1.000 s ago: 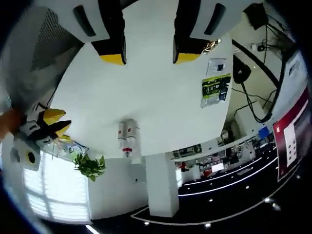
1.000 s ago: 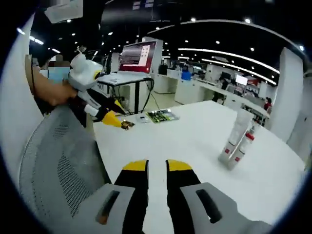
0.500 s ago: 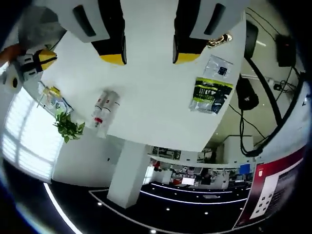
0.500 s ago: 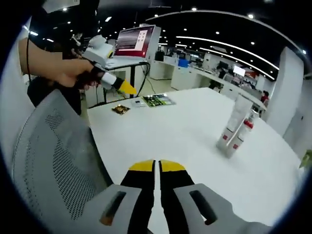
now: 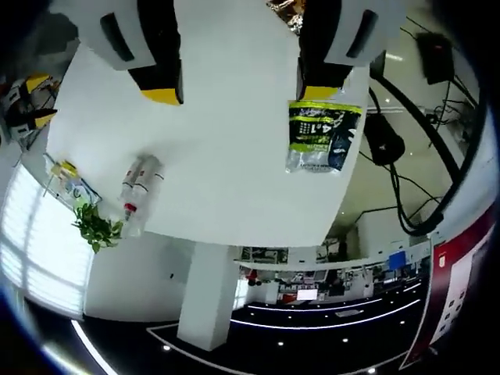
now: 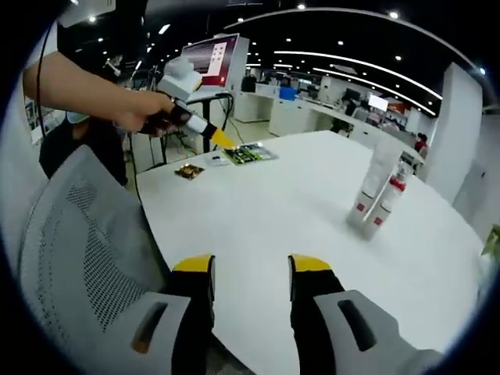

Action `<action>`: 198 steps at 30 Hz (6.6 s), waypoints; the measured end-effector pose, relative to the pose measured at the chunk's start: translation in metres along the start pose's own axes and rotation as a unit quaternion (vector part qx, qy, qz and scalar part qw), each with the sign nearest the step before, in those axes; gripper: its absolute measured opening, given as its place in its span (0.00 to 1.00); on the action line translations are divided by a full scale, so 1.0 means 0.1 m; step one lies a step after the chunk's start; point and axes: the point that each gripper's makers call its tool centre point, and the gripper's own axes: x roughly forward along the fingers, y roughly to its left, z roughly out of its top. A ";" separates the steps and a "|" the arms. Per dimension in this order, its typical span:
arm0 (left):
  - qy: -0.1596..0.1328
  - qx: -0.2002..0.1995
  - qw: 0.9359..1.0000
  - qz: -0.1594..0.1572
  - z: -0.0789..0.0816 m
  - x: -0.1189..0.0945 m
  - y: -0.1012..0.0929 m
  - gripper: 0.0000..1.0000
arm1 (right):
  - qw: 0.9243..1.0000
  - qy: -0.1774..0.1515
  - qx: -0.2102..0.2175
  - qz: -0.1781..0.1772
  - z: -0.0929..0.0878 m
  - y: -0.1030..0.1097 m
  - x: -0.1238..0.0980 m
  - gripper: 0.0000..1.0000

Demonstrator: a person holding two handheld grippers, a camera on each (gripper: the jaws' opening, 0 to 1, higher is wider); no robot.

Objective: Arrange the skincare products in the storage area until every visible bottle or jar stands upright without overlapping.

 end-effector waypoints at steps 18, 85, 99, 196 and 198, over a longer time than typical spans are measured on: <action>0.057 0.085 0.993 0.053 0.22 0.77 0.60 1.00 | 1.000 -0.006 0.018 -0.006 -0.01 -0.03 0.07 0.81; 0.106 -0.003 0.988 -0.111 -0.19 0.22 -0.91 0.09 | 0.998 -0.054 0.016 -0.011 0.23 -0.08 -0.10 0.51; -0.073 -0.087 0.963 -0.245 -0.25 -1.08 -2.09 0.09 | 0.971 -0.216 0.081 0.065 0.87 0.17 -0.46 0.52; -0.004 -0.080 0.871 -0.484 -0.70 -1.69 -2.88 0.03 | 0.866 -0.215 0.318 0.319 0.87 0.33 -0.94 0.01; 0.001 -0.094 0.862 -0.497 -0.70 -1.71 -2.90 0.02 | 0.865 -0.216 0.319 0.320 0.87 0.33 -0.93 0.02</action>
